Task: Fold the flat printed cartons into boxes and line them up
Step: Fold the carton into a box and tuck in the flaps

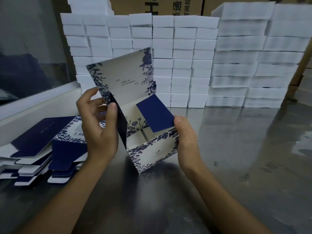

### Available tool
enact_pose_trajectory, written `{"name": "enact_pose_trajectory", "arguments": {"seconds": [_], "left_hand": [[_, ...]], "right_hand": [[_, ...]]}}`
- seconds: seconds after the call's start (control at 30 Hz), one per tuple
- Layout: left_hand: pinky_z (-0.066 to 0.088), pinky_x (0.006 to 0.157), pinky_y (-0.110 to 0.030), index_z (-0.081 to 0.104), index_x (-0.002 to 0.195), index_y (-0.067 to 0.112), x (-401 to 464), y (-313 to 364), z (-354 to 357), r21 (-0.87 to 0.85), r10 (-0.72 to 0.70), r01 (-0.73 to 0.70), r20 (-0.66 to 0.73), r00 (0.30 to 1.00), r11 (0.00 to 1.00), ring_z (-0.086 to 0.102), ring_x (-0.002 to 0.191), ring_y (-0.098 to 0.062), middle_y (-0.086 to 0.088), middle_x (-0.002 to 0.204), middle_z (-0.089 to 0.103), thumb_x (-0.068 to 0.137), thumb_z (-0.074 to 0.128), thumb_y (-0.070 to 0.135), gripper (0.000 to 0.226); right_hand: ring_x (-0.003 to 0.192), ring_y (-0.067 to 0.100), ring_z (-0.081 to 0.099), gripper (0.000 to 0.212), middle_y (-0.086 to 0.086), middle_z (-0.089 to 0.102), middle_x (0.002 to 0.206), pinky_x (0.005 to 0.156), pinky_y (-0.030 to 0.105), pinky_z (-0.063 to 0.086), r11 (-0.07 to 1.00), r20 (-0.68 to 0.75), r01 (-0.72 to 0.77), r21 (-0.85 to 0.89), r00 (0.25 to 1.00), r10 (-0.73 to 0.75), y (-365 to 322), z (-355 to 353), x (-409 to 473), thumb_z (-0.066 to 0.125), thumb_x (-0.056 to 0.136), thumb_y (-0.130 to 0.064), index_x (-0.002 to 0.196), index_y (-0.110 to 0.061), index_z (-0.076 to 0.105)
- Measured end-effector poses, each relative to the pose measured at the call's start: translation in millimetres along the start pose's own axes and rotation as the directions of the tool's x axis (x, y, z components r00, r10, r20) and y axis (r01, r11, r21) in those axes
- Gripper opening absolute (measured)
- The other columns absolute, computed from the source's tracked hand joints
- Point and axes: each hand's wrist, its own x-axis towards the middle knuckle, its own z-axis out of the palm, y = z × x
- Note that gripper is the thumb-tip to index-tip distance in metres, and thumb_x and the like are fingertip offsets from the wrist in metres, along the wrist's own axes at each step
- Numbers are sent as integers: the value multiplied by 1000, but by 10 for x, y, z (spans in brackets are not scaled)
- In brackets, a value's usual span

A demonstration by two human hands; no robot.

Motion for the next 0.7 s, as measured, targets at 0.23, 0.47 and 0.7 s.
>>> {"name": "enact_pose_trajectory", "arguments": {"seconds": [0.23,0.47,0.7], "left_hand": [[52,74,-22,51,92,35,-10,-39,19,20,-276,276,33,960,961,57,95,-15,6,100,58,87,72,21,26],[53,95,-47,55,120,39,-144,-46,49,-30,-492,541,375,786,840,61,114,-23,-7,130,56,69,75,39,55],[49,49,-40,52,97,-1,-302,-106,206,138,-624,644,460,632,753,56,51,-24,-3,59,54,91,66,29,33]], "right_hand": [[86,4,63,56,-11,70,91,76,14,46,1000,-40,9,3,999,-8,-19,17,-13,44,82,-64,101,-16,65],[80,-5,61,33,-19,67,83,71,11,46,997,-215,45,-63,975,-58,-33,-13,-25,51,89,-54,94,-23,62],[108,21,62,52,2,65,111,90,44,54,974,-274,86,-207,951,-142,-35,-128,-19,57,80,-65,111,-23,62]]}}
